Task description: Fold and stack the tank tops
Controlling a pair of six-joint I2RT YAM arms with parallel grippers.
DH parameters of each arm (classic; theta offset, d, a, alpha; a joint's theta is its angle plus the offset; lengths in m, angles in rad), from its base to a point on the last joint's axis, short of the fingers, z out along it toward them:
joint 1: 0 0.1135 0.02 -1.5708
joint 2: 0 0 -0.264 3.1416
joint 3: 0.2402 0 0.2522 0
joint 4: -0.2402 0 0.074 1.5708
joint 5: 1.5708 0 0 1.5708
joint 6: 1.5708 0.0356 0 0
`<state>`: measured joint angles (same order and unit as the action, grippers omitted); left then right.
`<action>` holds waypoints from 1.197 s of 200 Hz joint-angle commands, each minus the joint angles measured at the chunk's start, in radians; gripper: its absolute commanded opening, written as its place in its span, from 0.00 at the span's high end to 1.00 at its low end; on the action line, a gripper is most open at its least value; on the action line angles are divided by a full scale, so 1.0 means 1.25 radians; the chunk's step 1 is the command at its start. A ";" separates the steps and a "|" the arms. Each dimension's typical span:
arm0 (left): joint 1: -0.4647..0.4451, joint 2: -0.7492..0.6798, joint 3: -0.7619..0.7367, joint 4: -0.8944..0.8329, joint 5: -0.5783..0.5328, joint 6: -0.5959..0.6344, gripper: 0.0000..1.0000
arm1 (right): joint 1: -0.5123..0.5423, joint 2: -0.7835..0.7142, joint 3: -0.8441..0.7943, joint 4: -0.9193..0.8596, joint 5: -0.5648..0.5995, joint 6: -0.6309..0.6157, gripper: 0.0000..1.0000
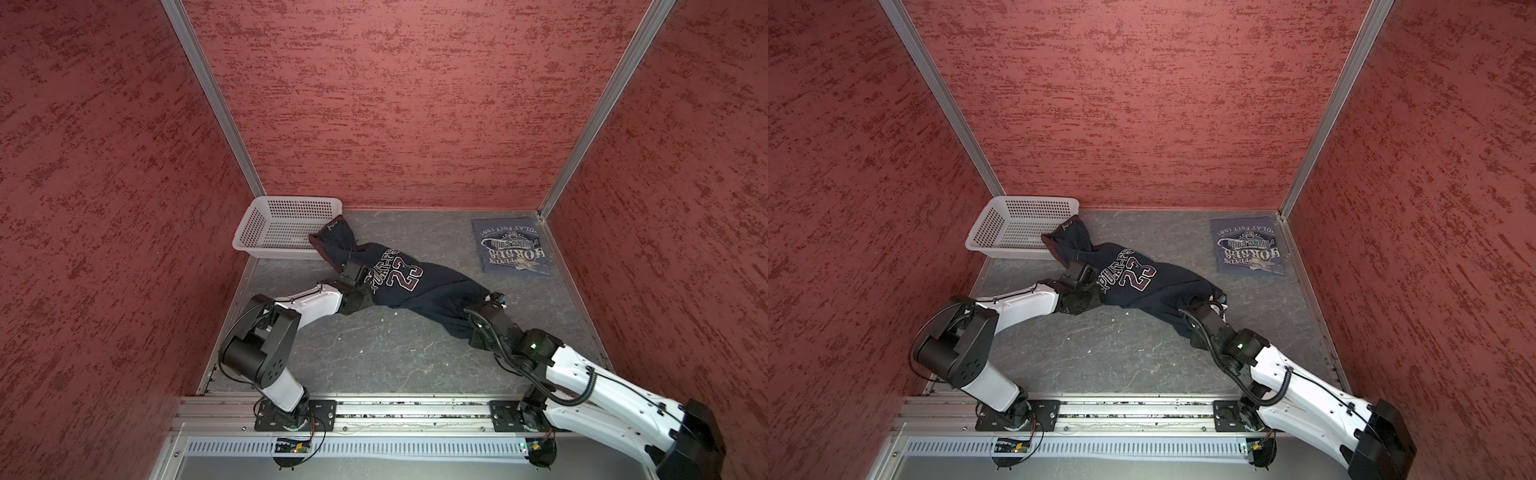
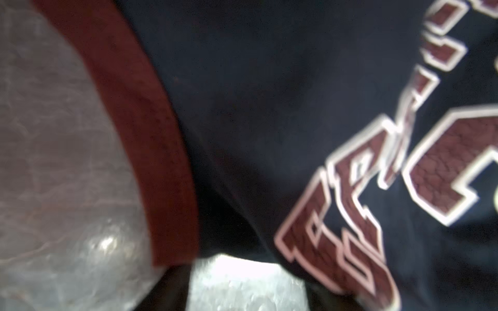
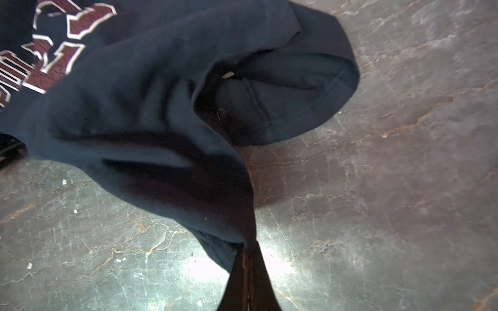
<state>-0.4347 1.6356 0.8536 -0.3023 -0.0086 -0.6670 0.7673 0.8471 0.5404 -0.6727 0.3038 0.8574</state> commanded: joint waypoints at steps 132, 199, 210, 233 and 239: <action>-0.257 -0.670 0.118 -0.329 -0.286 0.009 1.00 | -0.011 -0.194 0.305 -0.206 0.159 -0.057 0.98; 0.014 -0.329 0.177 -0.310 -0.072 0.017 0.89 | -0.169 0.098 0.287 0.039 0.012 -0.212 0.93; 0.046 -0.244 0.193 -0.294 -0.027 0.032 0.86 | -0.237 0.165 0.273 0.092 -0.091 -0.229 0.91; 0.077 -0.123 0.234 -0.289 0.045 0.068 0.61 | -0.325 0.296 0.263 0.140 -0.208 -0.242 0.69; 0.079 -0.116 0.237 -0.288 0.045 0.073 0.51 | -0.339 0.318 0.260 0.143 -0.216 -0.244 0.61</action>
<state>-0.3542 1.4422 1.1030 -0.6708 -0.0669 -0.6170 0.4160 1.1568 0.8845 -0.5930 0.2150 0.5987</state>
